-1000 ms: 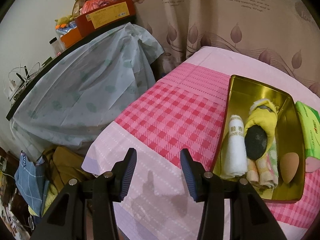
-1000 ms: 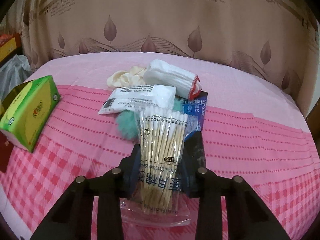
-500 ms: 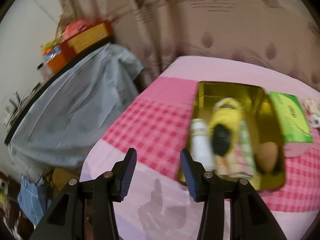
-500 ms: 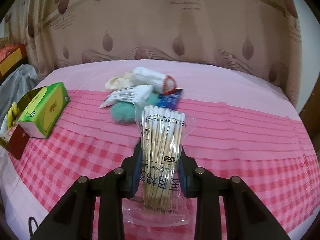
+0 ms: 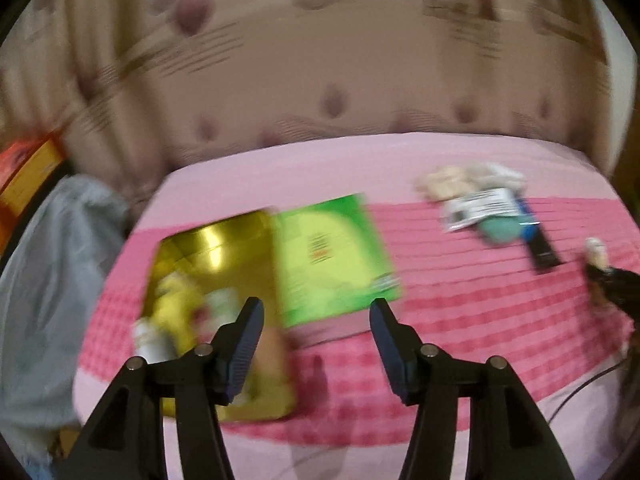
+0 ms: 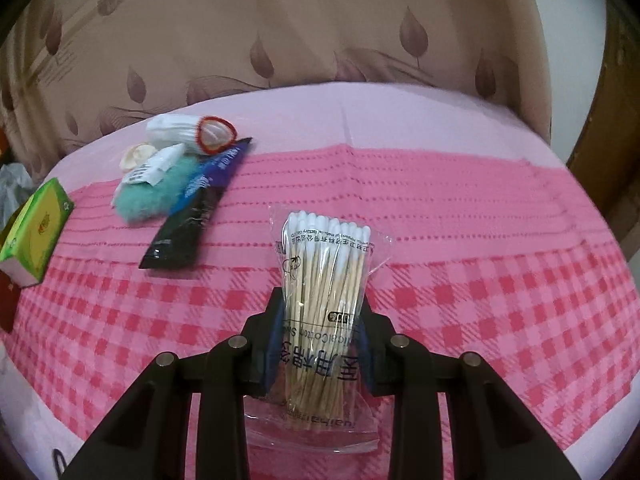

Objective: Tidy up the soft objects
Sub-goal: 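Move the left gripper over the white barcode packet beside the green pompom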

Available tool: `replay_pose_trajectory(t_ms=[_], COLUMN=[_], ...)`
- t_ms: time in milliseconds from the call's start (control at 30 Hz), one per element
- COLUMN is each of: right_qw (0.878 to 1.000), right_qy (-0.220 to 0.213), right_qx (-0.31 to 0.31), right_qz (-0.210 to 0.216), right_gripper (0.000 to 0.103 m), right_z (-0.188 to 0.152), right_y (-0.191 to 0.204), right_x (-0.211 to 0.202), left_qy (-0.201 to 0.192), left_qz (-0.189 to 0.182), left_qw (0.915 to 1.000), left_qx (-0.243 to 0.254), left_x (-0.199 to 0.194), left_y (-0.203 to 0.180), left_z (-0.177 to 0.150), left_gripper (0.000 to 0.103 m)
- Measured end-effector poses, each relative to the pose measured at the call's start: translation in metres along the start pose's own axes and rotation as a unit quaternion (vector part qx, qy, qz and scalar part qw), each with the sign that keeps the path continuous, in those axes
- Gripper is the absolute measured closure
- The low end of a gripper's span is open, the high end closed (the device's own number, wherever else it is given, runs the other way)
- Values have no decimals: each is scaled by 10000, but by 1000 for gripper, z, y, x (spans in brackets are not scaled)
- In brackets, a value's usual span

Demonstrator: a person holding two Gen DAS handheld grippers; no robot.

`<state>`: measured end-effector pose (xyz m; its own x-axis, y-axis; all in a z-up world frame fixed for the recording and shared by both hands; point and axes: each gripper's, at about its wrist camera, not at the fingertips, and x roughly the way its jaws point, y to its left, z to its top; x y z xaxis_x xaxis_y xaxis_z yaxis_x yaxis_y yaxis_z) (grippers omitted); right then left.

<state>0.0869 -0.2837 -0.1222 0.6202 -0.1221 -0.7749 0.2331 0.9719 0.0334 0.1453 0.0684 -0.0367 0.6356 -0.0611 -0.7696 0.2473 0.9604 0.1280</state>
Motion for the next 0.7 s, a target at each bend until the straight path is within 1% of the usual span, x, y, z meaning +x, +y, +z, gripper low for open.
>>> replay_pose_trajectory(t_ms=[67, 133, 200, 333, 467, 500, 633, 700], right_qw=[10000, 9999, 9999, 10000, 9997, 9996, 9985, 9978], right_qy=[-12, -32, -33, -44, -55, -60, -69, -76], right_qx=[-2, -95, -110, -15, -5, 42, 205, 414], right_qz=[16, -31, -35, -29, -239, -276, -499, -518], right_gripper=[74, 74, 74, 75, 75, 75, 75, 75], right_z=[-1, -1, -1, 0, 1, 2, 4, 4], right_y=[0, 2, 4, 0, -4, -7, -21, -33], right_x=[4, 4, 4, 5, 6, 6, 5, 5], left_qy=[3, -8, 21, 128, 252, 271, 348, 382], left_qz=[-278, -433, -547, -672, -666, -643, -755, -786], left_qw=[9993, 9980, 9963, 9930, 9899, 9896, 9884, 9874], left_qx=[247, 455, 669, 965, 1226, 1258, 1274, 1321], left_x=[9, 18, 31, 57, 80, 86, 107, 117], left_y=[-26, -45, -68, -95, -111, -114, -123, -127], left_z=[13, 23, 32, 41, 44, 46, 53, 55], left_gripper=[44, 44, 44, 44, 44, 44, 44, 44])
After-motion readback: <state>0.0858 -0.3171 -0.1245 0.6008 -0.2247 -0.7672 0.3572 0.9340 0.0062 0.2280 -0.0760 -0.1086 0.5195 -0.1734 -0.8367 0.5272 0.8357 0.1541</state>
